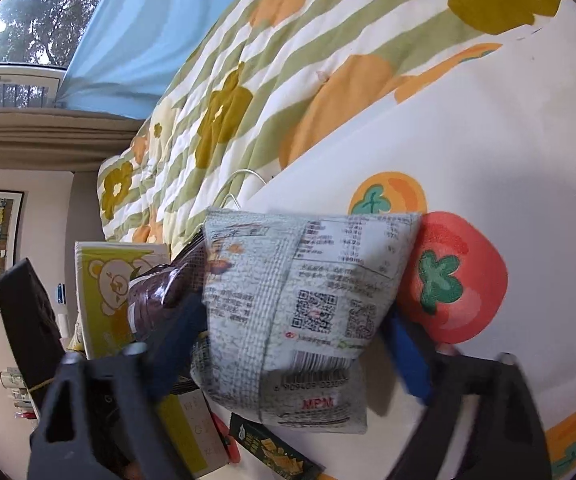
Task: Organize snacks
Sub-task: 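Grasp the brown bag with the left tool while the right grasps the grey-green MPM bag, then carry both bags over the green box and open both tools to drop them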
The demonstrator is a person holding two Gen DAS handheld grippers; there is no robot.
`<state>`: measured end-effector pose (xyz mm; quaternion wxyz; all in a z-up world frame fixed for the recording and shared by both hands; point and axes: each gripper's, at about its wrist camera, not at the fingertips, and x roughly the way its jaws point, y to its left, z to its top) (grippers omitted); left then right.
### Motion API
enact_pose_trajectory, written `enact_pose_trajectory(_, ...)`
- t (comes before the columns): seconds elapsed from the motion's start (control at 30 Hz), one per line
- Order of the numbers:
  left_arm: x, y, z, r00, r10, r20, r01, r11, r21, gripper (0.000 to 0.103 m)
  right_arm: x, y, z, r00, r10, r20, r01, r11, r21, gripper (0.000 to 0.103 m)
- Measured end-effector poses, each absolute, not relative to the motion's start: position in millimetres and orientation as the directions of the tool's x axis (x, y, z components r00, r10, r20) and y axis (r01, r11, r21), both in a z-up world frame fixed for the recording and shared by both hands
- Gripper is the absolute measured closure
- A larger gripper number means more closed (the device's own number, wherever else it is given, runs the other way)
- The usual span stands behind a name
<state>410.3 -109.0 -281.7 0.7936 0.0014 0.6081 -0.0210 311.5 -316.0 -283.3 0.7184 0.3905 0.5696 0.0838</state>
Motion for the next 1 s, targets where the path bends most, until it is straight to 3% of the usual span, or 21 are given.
enact_pose_trajectory(0.17,404.4,-110.5,-273.9,0.277,-0.035,-0.960,0.042,0.999,-0.025,0.037,305.4,-315.5,-275.2,0.357,0.553,-0.753,0.284,0.704,0.651,0.041)
enact_pose_trajectory(0.27,399.9,-113.0,-265.5,0.292,-0.042,-0.955,0.048,0.998,-0.029,0.037,300.3,-319.3,-267.7,0.373,0.535,-0.759,0.265,0.722,0.639,0.044)
enact_pose_trajectory(0.63,364.2,-122.6,-205.5,0.385,-0.088,-0.919,0.077,0.995,-0.063,0.037,278.4,-335.4,-224.8,0.441,0.467,-0.767,0.199,0.782,0.590,0.046)
enact_pose_trajectory(1.0,309.8,-65.5,-108.5,0.535,-0.069,-0.842,-0.018,0.996,-0.093,0.037,258.7,-307.7,-132.8,0.504,0.480,-0.718,-0.056,0.848,0.527,0.046)
